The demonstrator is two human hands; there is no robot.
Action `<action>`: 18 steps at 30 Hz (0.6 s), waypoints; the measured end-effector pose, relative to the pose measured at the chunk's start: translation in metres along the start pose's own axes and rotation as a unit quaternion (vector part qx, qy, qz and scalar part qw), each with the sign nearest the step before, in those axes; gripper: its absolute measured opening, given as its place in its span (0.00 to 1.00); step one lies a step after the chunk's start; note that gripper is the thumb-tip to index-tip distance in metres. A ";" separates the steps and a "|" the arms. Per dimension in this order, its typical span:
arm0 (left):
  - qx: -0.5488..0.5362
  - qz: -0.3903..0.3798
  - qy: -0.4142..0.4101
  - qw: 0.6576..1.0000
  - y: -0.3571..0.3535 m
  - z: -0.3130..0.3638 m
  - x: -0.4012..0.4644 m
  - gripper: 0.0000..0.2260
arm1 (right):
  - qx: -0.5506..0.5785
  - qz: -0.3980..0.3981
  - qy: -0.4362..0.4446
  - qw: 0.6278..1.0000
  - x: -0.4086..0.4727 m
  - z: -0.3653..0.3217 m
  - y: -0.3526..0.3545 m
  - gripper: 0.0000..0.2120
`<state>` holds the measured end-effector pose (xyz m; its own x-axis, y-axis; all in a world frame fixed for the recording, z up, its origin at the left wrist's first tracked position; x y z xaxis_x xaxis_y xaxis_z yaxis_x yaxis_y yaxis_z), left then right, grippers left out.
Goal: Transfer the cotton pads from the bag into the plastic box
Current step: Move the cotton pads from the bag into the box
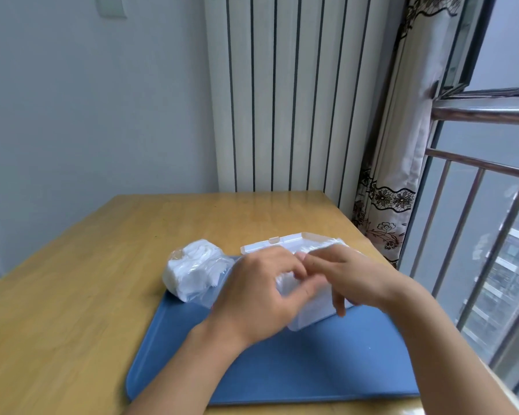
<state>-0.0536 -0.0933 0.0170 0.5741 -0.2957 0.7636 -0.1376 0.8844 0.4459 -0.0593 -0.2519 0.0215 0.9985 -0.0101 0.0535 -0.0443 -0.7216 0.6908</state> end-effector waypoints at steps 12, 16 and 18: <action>0.122 0.106 0.432 0.887 0.091 -0.145 -0.010 0.12 | -0.104 0.027 0.273 0.956 -0.012 -0.057 -0.112 0.20; 0.095 0.071 0.412 0.904 0.078 -0.143 -0.005 0.12 | -0.102 0.049 0.222 0.968 -0.005 -0.053 -0.124 0.22; 0.071 0.041 0.407 0.910 0.073 -0.145 -0.005 0.12 | -0.075 0.091 0.188 0.975 -0.002 -0.053 -0.118 0.13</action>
<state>0.0507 0.0248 -0.0219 0.9567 0.1852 0.2247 -0.2766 0.8188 0.5030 -0.0575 -0.1301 -0.0221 0.8932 0.1462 0.4252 -0.2514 -0.6216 0.7419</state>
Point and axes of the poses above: each hand's wrist, its own x-axis towards the middle knuckle, its own y-axis out of the back of the hand, z = x × y, the point moved 4 cm from there along x, towards the middle knuckle, and after that the axes turned 9 degrees about z, right-handed, at the moved point
